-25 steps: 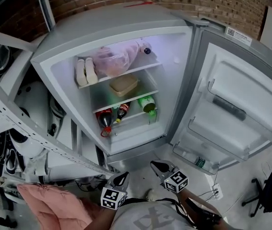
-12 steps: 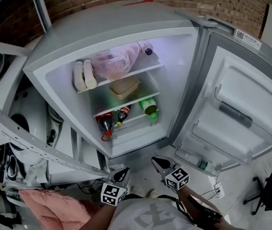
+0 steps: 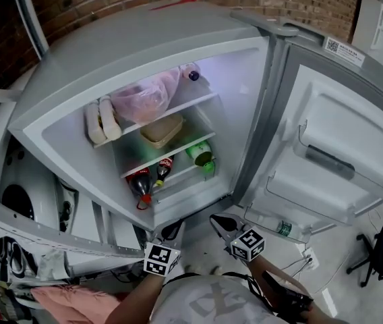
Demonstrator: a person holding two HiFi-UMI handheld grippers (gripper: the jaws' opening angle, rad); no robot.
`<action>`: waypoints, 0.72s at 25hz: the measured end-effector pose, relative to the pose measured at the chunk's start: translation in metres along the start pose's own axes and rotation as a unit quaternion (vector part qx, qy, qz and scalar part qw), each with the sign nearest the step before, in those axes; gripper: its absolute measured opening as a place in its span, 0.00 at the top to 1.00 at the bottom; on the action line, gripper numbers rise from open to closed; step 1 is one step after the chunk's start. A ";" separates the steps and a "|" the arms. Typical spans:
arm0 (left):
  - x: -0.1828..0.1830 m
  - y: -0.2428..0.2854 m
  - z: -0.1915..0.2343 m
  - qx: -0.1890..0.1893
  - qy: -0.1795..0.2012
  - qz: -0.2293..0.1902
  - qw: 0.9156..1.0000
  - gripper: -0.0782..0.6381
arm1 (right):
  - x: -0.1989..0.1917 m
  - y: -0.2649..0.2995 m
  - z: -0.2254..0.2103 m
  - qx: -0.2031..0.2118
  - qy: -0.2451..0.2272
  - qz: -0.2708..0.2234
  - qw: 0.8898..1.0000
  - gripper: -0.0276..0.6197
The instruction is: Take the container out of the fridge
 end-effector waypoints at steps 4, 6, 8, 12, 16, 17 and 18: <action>0.016 0.020 0.014 0.004 0.021 0.011 1.000 0.89 | 0.006 0.005 -0.008 -0.010 0.001 -0.003 1.000 0.94; 0.028 0.029 0.024 0.012 0.036 0.014 0.999 0.89 | 0.009 0.007 -0.012 -0.013 0.002 -0.006 1.000 0.94; 0.041 0.038 0.033 0.018 0.054 0.011 0.998 0.89 | 0.011 0.009 -0.015 -0.015 0.002 -0.010 1.000 0.95; 0.068 0.054 0.050 0.033 0.081 0.007 0.996 0.89 | 0.014 0.012 -0.018 -0.019 0.002 -0.014 1.000 0.94; 0.091 0.066 0.066 0.053 0.103 0.005 0.993 0.89 | 0.011 0.012 -0.020 -0.023 0.003 -0.012 1.000 0.94; 0.096 0.069 0.069 0.058 0.110 0.004 0.992 0.89 | 0.010 0.012 -0.020 -0.023 0.004 -0.012 1.000 0.94; 0.102 0.072 0.073 0.063 0.118 0.003 0.991 0.89 | 0.010 0.012 -0.020 -0.024 0.005 -0.012 1.000 0.94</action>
Point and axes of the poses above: the fingertips, and each gripper's own axes: y forward along the fingers, z to its left, x out of its top, the point moved 1 cm from there along -y, backward along the fingers, and after that the axes turned 2 degrees about -y, right-handed, at the moved point
